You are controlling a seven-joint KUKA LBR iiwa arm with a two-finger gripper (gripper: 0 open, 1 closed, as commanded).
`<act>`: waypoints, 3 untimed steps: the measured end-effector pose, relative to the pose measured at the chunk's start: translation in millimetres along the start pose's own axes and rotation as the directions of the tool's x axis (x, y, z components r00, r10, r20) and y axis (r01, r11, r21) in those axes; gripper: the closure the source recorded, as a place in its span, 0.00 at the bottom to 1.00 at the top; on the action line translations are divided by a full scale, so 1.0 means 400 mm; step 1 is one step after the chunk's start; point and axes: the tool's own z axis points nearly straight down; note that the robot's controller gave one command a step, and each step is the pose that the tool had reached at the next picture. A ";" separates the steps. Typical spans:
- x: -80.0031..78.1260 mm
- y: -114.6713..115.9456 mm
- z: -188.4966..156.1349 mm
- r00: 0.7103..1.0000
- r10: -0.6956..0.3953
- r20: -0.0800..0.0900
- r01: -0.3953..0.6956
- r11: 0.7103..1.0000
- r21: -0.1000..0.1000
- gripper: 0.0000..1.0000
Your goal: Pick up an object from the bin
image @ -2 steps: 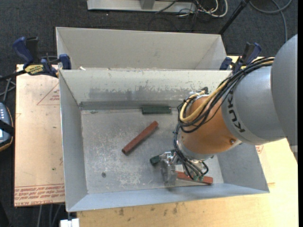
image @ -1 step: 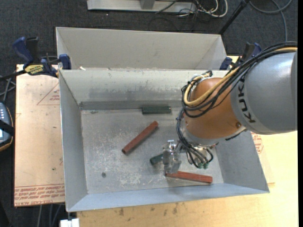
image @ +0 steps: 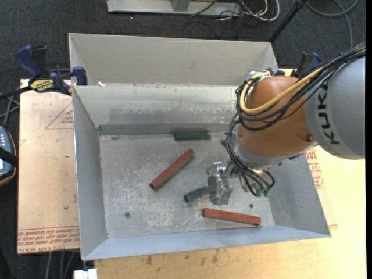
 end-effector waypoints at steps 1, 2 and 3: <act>-0.041 0.013 0.280 1.000 -0.028 0.009 0.028 1.000 0.000 0.00; -0.042 0.014 0.299 1.000 -0.031 0.004 0.031 1.000 0.000 1.00; -0.042 0.014 0.299 1.000 -0.031 0.004 0.031 1.000 0.000 1.00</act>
Offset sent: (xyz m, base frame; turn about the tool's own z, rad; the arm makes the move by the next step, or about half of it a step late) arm 0.0000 0.0000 0.0000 0.0000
